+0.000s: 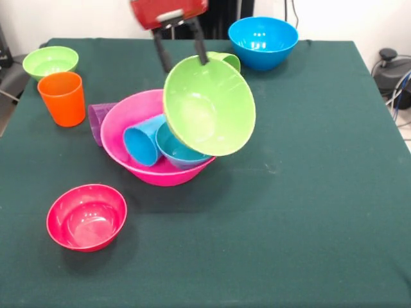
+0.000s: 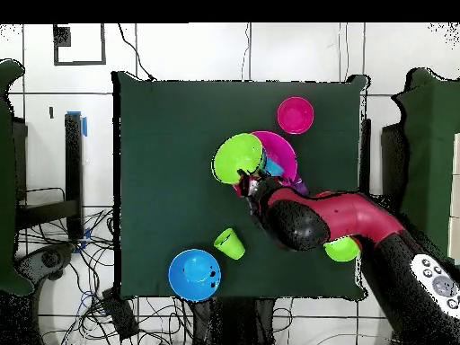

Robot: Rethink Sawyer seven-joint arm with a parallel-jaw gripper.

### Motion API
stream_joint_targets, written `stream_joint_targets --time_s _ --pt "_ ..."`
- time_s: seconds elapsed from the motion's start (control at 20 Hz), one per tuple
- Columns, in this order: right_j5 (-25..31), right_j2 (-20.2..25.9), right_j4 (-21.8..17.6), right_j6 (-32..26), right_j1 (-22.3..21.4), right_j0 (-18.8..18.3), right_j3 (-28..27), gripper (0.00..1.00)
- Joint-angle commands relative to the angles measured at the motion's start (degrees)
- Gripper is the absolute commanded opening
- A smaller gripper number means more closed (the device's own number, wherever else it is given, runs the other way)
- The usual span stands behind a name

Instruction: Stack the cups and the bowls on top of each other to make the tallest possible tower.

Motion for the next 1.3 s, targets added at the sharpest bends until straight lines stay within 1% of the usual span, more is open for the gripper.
stream_joint_targets --time_s 0.05,0.2,0.3,0.35,0.55,0.85,1.2,1.3 --pt "-4.1 -8.2 1.0 11.9 -5.8 6.3 7.6 1.00" --pt "-9.9 -14.5 -0.9 15.6 -6.0 12.6 6.9 1.00" --pt "-10.8 -16.2 -0.5 16.2 -6.2 14.7 6.6 1.00" --pt "-10.7 -16.6 -0.1 15.9 -6.3 15.0 6.4 1.00" --pt "-10.0 -16.5 1.6 13.9 -7.0 14.5 6.8 1.00" --pt "-8.3 -14.3 3.6 11.1 -7.6 12.1 7.1 1.00" --pt "-7.8 -13.4 4.2 9.6 -6.8 11.0 6.8 1.00" --pt "-7.3 -13.1 4.7 9.5 -7.4 10.8 7.2 1.00"
